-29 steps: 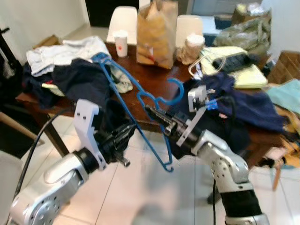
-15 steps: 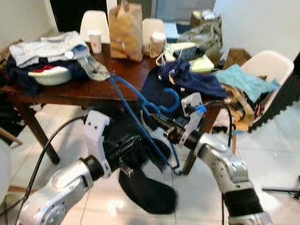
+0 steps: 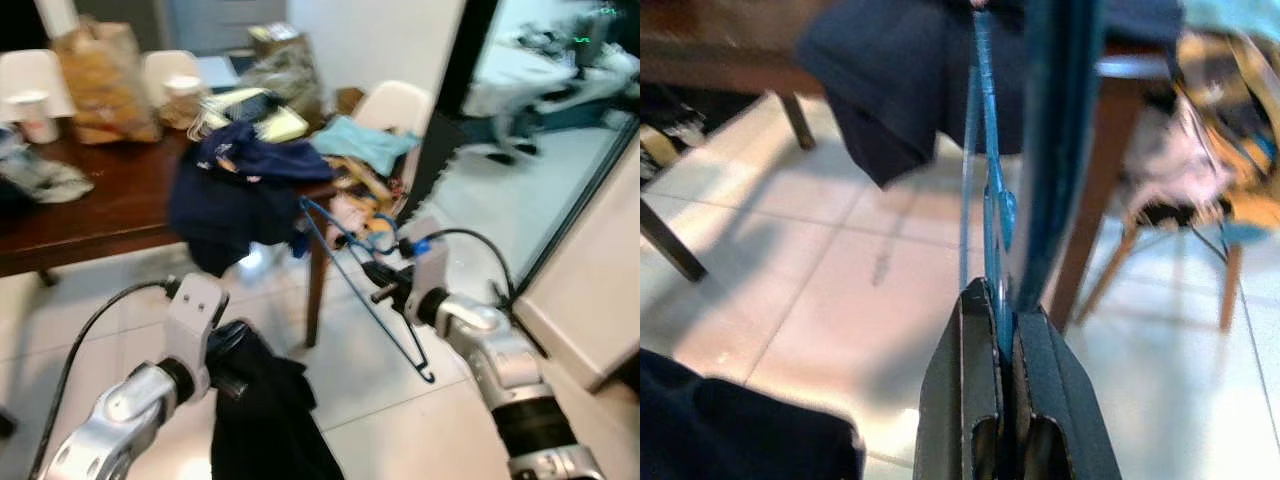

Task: Hang hanger

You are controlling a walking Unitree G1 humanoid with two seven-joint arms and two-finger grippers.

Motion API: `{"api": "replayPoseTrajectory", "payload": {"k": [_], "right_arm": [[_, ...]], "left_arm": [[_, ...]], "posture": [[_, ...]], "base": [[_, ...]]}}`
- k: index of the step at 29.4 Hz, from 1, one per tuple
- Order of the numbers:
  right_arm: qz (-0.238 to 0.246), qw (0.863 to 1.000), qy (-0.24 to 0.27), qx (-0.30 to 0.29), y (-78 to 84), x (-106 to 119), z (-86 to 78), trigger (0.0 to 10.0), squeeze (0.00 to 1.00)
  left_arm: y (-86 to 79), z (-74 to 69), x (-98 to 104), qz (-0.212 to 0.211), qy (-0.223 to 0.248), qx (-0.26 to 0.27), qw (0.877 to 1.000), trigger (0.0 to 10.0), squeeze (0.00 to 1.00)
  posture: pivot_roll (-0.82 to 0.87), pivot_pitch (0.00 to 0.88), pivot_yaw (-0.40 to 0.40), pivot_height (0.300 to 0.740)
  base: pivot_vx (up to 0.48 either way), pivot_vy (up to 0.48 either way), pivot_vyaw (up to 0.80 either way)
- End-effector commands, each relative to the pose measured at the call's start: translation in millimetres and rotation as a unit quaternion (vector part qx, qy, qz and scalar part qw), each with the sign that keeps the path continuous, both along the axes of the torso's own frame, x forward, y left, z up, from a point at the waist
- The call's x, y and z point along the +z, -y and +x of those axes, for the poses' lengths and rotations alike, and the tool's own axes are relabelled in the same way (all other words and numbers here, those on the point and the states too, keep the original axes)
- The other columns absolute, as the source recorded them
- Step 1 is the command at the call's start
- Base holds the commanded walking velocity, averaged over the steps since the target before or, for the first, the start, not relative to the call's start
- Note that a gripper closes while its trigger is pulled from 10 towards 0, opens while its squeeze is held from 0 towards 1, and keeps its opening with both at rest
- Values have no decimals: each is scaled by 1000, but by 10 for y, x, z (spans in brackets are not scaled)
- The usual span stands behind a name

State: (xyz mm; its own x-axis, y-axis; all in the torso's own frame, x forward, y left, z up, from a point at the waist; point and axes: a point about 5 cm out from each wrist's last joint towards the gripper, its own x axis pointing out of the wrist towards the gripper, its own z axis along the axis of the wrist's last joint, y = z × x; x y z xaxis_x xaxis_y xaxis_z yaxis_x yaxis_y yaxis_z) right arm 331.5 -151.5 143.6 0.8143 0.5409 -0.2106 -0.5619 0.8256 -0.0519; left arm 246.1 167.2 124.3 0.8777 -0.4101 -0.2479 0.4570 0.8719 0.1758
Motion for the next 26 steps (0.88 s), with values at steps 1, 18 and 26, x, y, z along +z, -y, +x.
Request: {"api": "replayPoseTrajectory", "payload": {"k": [1,18,26], "right_arm": [[-21,999,-25,2,60,-166,-59,10000,0],[99,987,-117,55,4,-419,-300,10000,0],[134,979,-130,83,-31,-433,-429,10000,0]], "left_arm": [[-81,-29,-86,48,3,13,999,10000,0],[139,-273,-199,-307,-88,11,947,10000,0],[389,-553,-175,-326,-36,30,944,10000,0]], "posture": [[-34,67,-26,740],[-42,74,-22,740],[-28,84,-30,740]], "base": [[0,0,-800],[0,0,-800],[0,0,-800]]}}
